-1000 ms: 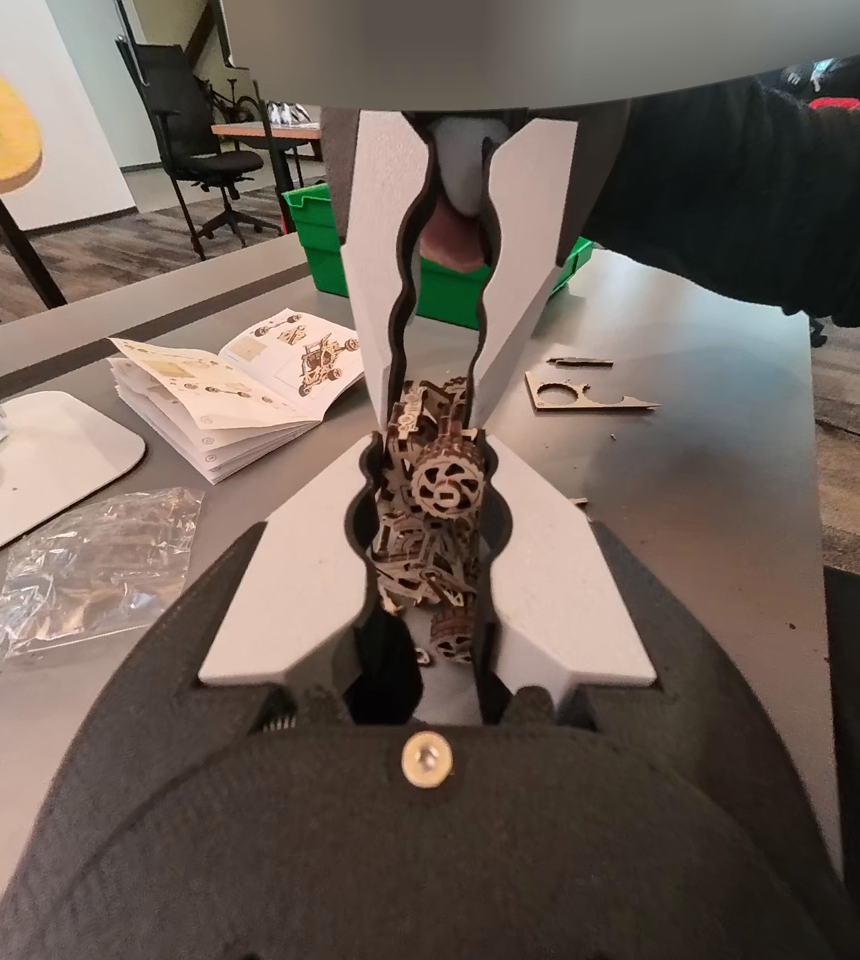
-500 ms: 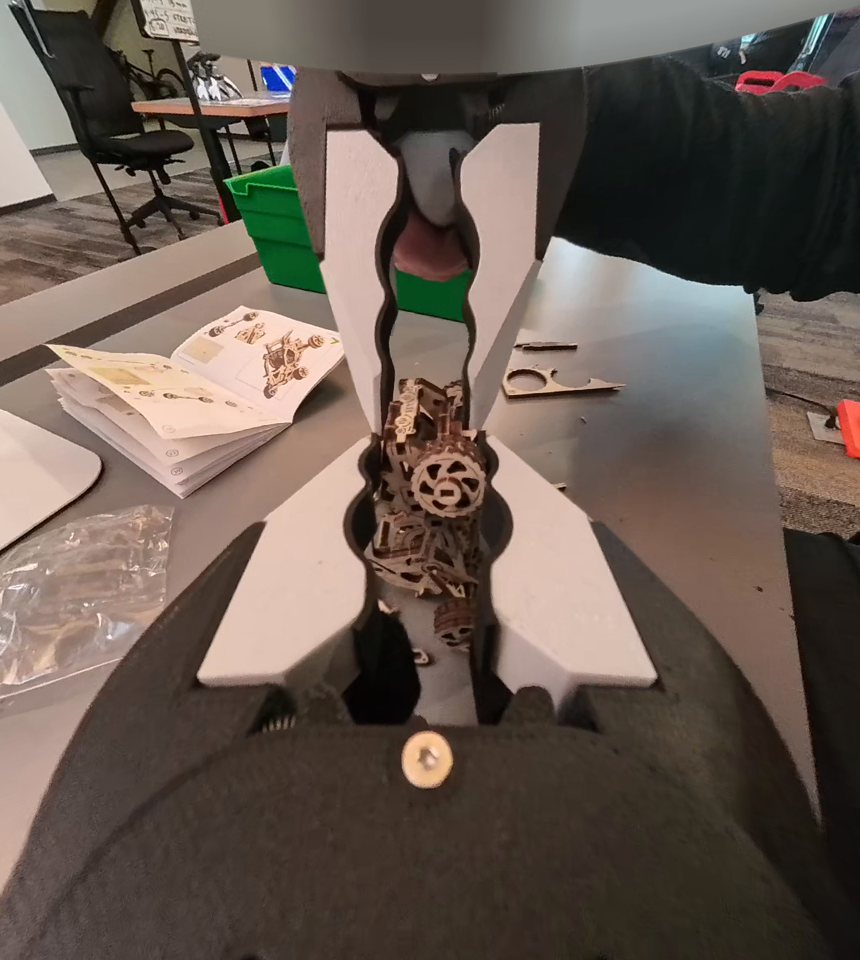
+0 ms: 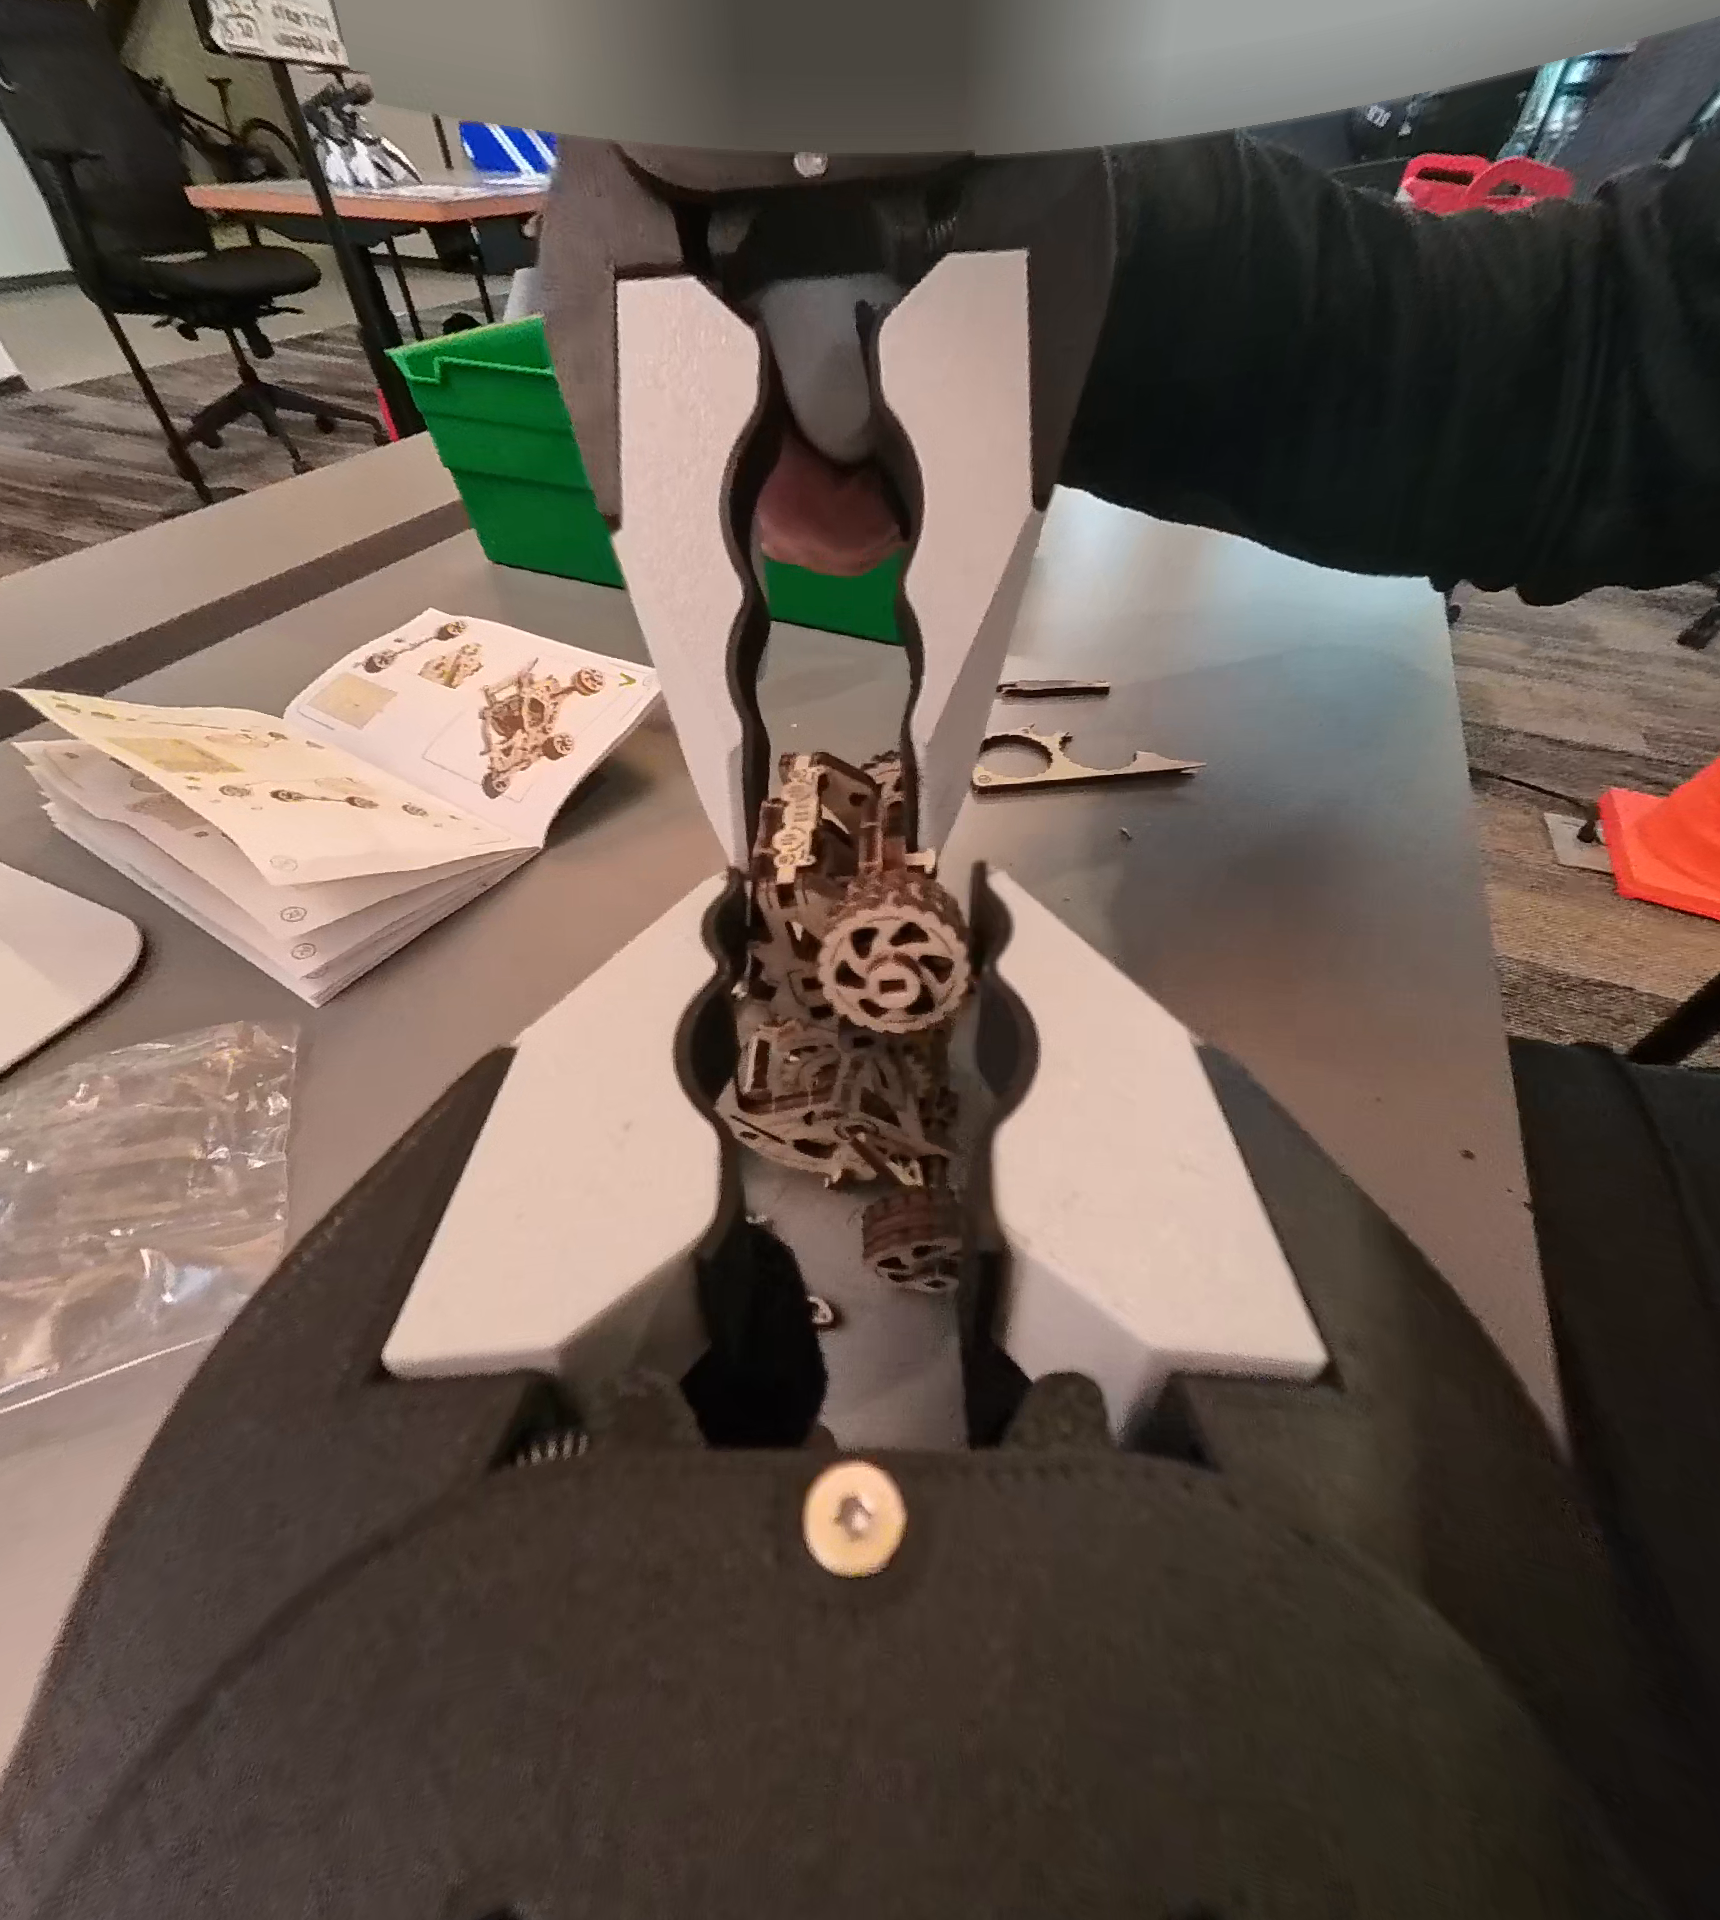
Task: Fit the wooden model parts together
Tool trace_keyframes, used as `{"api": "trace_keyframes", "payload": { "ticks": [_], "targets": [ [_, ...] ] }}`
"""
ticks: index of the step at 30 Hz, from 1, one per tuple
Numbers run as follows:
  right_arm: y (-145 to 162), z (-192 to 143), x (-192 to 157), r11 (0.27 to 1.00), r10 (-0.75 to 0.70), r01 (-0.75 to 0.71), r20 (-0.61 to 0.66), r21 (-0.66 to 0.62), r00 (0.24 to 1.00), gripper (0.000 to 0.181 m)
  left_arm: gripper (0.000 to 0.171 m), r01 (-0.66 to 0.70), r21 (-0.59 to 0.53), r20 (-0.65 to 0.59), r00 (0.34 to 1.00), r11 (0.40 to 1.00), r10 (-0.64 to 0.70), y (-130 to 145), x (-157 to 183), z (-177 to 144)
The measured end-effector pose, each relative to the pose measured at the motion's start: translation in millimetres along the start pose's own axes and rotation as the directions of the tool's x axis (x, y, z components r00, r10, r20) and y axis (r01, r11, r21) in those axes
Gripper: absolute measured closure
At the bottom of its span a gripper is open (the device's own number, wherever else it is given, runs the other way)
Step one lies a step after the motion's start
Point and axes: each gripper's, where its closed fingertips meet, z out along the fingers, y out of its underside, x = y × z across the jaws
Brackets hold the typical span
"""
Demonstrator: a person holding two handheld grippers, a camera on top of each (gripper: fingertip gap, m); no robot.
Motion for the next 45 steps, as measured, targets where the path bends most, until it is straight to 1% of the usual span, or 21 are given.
{"api": "trace_keyframes", "payload": {
  "ticks": [2, 5, 6, 8, 9, 14, 18, 22, 24, 25, 26, 27, 28, 31, 34, 36, 38, 40, 42, 43, 45],
  "targets": [
    [0.3, -0.1, 0.1, 1.000, -0.002, 0.002, -0.008, -0.008, 1.000, 0.156, 0.125, 0.020, -0.004, -0.023, 1.000, 1.000, -0.020, -0.6, 3.4, -2.8],
    [0.9, -0.6, 0.2, 1.000, -0.003, 0.003, -0.015, -0.017, 1.000, 0.156, 0.122, 0.053, -0.004, -0.036, 0.998, 0.999, -0.053, -3.9, 5.2, -9.1],
    [1.1, -0.8, 0.3, 1.000, -0.003, 0.002, -0.016, -0.019, 1.000, 0.156, 0.123, 0.070, 0.005, -0.037, 0.997, 0.998, -0.070, -6.6, 4.4, -12.1],
    [0.9, -0.6, 0.0, 1.000, -0.004, 0.004, -0.016, -0.022, 1.000, 0.156, 0.134, 0.133, 0.033, -0.055, 0.990, 0.991, -0.131, -12.8, 2.3, -16.8],
    [0.6, -0.2, -0.3, 1.000, -0.003, 0.003, -0.013, -0.022, 1.000, 0.156, 0.137, 0.159, 0.029, -0.061, 0.986, 0.987, -0.157, -12.4, 1.1, -17.2],
    [0.1, 0.1, 0.1, 1.000, 0.002, -0.003, -0.009, -0.024, 1.000, 0.155, 0.140, 0.165, 0.067, -0.054, 0.985, 0.984, -0.162, -11.1, -0.2, -18.4],
    [-0.3, 0.3, -1.0, 1.000, 0.006, -0.006, 0.001, -0.026, 1.000, 0.155, 0.140, 0.197, 0.113, -0.068, 0.979, 0.974, -0.190, -11.6, 0.3, -19.0],
    [-0.1, 1.1, -1.6, 1.000, 0.022, -0.022, 0.012, -0.016, 1.000, 0.152, 0.142, 0.219, 0.153, -0.056, 0.976, 0.964, -0.212, -11.9, -1.5, -19.3],
    [1.2, 2.8, -1.2, 0.999, 0.020, -0.020, 0.001, -0.025, 1.000, 0.148, 0.148, 0.210, 0.160, -0.033, 0.978, 0.964, -0.208, -11.4, -2.4, -19.1],
    [1.6, 3.2, -1.3, 0.999, 0.017, -0.018, -0.004, -0.027, 1.000, 0.149, 0.147, 0.214, 0.163, -0.034, 0.977, 0.963, -0.211, -11.6, -1.8, -19.0],
    [1.7, 2.9, -2.0, 1.000, 0.008, -0.008, -0.006, -0.029, 1.000, 0.155, 0.151, 0.226, 0.164, -0.038, 0.974, 0.960, -0.223, -11.8, -1.5, -18.8],
    [1.6, 3.1, -3.0, 1.000, 0.001, -0.001, -0.008, -0.029, 1.000, 0.156, 0.160, 0.225, 0.164, -0.017, 0.974, 0.960, -0.225, -10.9, -4.0, -18.9],
    [1.4, 3.5, -3.2, 1.000, 0.001, -0.002, -0.012, -0.027, 1.000, 0.156, 0.160, 0.220, 0.169, -0.016, 0.975, 0.961, -0.221, -11.0, -3.9, -19.3],
    [1.5, 3.6, -3.6, 1.000, 0.000, 0.000, -0.016, -0.024, 1.000, 0.156, 0.156, 0.237, 0.165, -0.024, 0.971, 0.957, -0.236, -11.6, -1.7, -19.4],
    [1.6, 3.5, -2.4, 1.000, 0.002, -0.003, -0.020, -0.025, 1.000, 0.155, 0.144, 0.238, 0.137, -0.024, 0.971, 0.962, -0.237, -10.2, 1.9, -21.4],
    [1.9, 3.0, -1.9, 1.000, 0.006, -0.007, -0.016, -0.023, 1.000, 0.155, 0.131, 0.290, 0.128, -0.027, 0.957, 0.948, -0.289, -11.1, 1.3, -25.3],
    [2.1, 2.8, -1.8, 1.000, 0.004, -0.004, -0.014, -0.023, 1.000, 0.156, 0.136, 0.355, 0.116, -0.022, 0.935, 0.928, -0.355, -10.4, -1.6, -25.5],
    [1.6, 3.4, -1.5, 1.000, 0.007, -0.007, -0.011, -0.019, 1.000, 0.156, 0.142, 0.377, 0.065, -0.001, 0.926, 0.924, -0.378, -2.9, -2.2, -19.5],
    [1.5, 3.8, -1.2, 1.000, 0.008, -0.008, -0.012, -0.019, 1.000, 0.155, 0.140, 0.377, 0.070, 0.000, 0.926, 0.924, -0.378, -1.2, -0.6, -18.3],
    [1.4, 4.0, -1.5, 1.000, 0.008, -0.008, -0.011, -0.018, 1.000, 0.155, 0.136, 0.404, 0.073, -0.026, 0.915, 0.912, -0.403, -2.0, 1.9, -20.1],
    [1.6, 3.7, -1.3, 1.000, 0.011, -0.011, -0.015, -0.019, 1.000, 0.155, 0.133, 0.418, 0.039, -0.054, 0.908, 0.908, -0.416, 1.2, 7.6, -23.4]
  ]
}}
